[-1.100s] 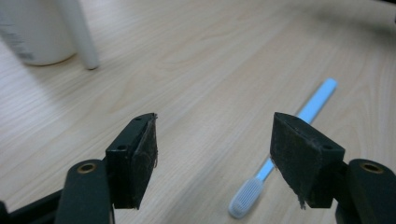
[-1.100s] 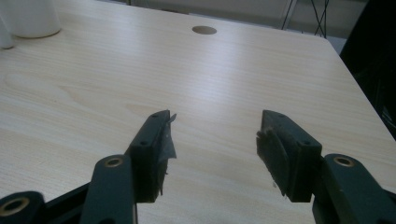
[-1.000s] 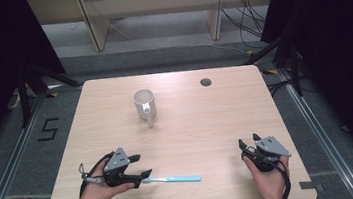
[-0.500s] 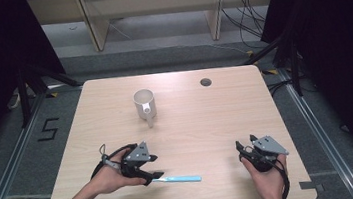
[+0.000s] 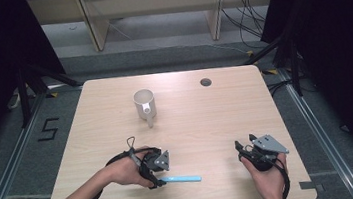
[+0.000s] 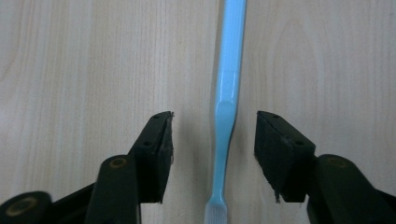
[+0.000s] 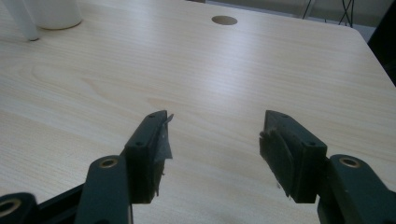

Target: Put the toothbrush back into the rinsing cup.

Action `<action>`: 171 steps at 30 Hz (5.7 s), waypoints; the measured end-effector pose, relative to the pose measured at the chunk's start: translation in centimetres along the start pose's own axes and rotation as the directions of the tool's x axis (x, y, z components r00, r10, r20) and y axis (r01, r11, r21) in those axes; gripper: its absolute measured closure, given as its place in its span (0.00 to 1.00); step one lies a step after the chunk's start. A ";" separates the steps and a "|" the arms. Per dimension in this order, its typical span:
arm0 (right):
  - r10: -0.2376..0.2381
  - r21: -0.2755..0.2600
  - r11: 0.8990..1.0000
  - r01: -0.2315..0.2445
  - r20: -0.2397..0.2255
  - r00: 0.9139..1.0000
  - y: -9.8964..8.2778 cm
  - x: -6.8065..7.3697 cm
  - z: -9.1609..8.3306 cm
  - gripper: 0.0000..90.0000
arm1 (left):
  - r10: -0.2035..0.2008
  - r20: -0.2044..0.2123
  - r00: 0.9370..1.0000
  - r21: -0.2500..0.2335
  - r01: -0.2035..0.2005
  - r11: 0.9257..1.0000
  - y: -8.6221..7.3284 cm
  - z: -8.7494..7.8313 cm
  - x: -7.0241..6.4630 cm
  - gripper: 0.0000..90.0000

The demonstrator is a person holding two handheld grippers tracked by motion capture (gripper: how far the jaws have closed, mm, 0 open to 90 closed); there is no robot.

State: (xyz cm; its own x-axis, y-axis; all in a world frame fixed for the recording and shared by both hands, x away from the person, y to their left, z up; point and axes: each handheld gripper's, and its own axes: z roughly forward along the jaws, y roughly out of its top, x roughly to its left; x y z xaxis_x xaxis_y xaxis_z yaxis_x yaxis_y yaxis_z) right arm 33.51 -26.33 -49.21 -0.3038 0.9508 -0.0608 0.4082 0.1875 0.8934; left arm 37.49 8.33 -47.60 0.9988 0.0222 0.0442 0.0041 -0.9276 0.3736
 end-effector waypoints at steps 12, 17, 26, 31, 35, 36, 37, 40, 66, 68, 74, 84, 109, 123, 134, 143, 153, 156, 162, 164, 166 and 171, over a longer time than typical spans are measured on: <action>0.011 0.006 1.000 -0.011 0.000 1.000 0.1 -0.1 -0.2 0.47 | 0.043 0.061 0.997 0.076 -0.048 0.996 1.1 0.3 0.5 0.61; 0.009 0.008 1.000 -0.009 -0.004 1.000 0.2 0.0 -0.1 0.47 | 0.056 0.059 0.997 0.083 -0.061 0.995 1.6 0.5 0.8 0.64; 0.049 0.023 0.999 -0.049 -0.018 0.999 0.1 0.4 -0.1 0.47 | 0.080 0.074 0.994 0.099 -0.088 0.991 2.0 0.7 0.6 0.70; 0.013 0.007 1.000 -0.013 -0.015 1.000 0.2 0.2 0.0 0.46 | 0.081 0.085 0.993 0.097 -0.089 0.991 2.1 1.1 0.3 0.71; 0.004 0.011 1.000 -0.004 -0.011 1.000 0.2 0.1 0.0 0.46 | 0.076 0.085 0.993 0.089 -0.084 0.993 2.1 1.2 0.2 0.73; 0.004 0.011 1.000 -0.004 -0.011 1.000 0.2 0.1 0.0 0.46 | 0.103 0.084 0.991 0.106 -0.111 0.988 2.2 1.0 0.4 0.73; 0.003 0.011 1.000 -0.003 -0.011 1.000 0.2 0.1 0.0 0.46 | 0.095 0.087 0.992 0.100 -0.103 0.990 2.2 1.0 0.3 0.74; 0.038 0.031 0.999 -0.038 -0.020 0.999 0.2 0.4 -0.1 0.46 | 0.119 0.092 0.989 0.116 -0.129 0.985 2.4 1.0 0.4 0.75; 0.043 0.031 0.999 -0.043 -0.018 0.999 0.2 0.4 -0.1 0.46 | 0.150 0.101 0.984 0.109 -0.161 0.981 2.6 1.4 0.1 0.81; 0.044 0.031 0.999 -0.043 -0.018 0.999 0.2 0.4 -0.1 0.46 | 0.152 0.099 0.983 0.108 -0.163 0.981 2.6 1.4 0.2 0.82; 0.039 0.030 0.999 -0.039 -0.016 0.999 0.2 0.4 0.0 0.46 | 0.155 0.107 0.982 0.113 -0.167 0.980 2.6 1.5 0.1 0.84; 0.046 0.039 0.998 -0.045 -0.018 0.999 0.2 0.5 0.0 0.46 | 0.148 0.122 0.981 0.126 -0.163 0.978 2.8 1.5 0.2 0.86; -0.089 0.064 0.993 0.102 -0.182 0.979 0.8 2.1 0.3 0.47 | 0.179 0.135 0.975 0.087 -0.191 0.978 2.6 0.5 0.4 0.90; -0.089 0.072 0.992 0.103 -0.173 0.981 0.7 1.9 0.4 0.46 | 0.255 0.162 0.953 0.095 -0.272 0.958 4.0 1.5 0.1 0.77; -0.087 0.080 0.992 0.103 -0.183 0.979 0.7 1.9 0.5 0.46 | 0.292 0.184 0.938 0.129 -0.318 0.939 4.9 1.9 -0.2 0.81; -0.085 0.086 0.991 0.102 -0.186 0.979 0.7 1.9 0.5 0.46 | 0.309 0.191 0.932 0.181 -0.343 0.922 5.2 2.2 -0.4 0.86; -0.125 0.099 0.983 0.156 -0.260 0.957 0.9 2.4 0.5 0.47 | 0.307 0.193 0.932 0.215 -0.345 0.914 5.2 1.8 -0.3 0.87; -0.162 0.091 0.974 0.205 -0.352 0.922 0.9 3.4 0.2 0.48 | 0.300 0.189 0.935 0.208 -0.337 0.918 4.9 1.1 0.0 0.87; -0.220 0.019 0.960 0.280 -0.567 0.794 0.7 6.0 0.0 0.51 | 0.293 0.167 0.941 0.174 -0.321 0.931 4.5 -0.1 0.4 0.87; -0.205 0.014 0.962 0.272 -0.621 0.757 0.6 7.0 -0.3 0.52 | 0.292 0.162 0.943 0.167 -0.318 0.933 4.4 -0.5 0.5 0.87; -0.228 -0.012 0.957 0.291 -0.653 0.723 0.7 7.5 -0.2 0.53 | 0.290 0.159 0.944 0.163 -0.315 0.935 4.3 -0.8 0.6 0.87; -0.252 -0.043 0.950 0.310 -0.690 0.679 0.7 8.9 0.0 0.54 | 0.285 0.145 0.948 0.138 -0.305 0.942 4.2 -1.5 0.8 0.87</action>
State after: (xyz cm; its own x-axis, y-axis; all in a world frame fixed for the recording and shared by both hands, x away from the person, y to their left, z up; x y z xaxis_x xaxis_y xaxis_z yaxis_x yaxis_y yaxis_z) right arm 31.08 -17.71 -49.11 -0.9029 0.4279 0.0401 0.2567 0.4621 0.8489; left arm 38.23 4.96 -44.62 0.9547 -0.2973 0.0139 -0.2935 -0.9324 0.2108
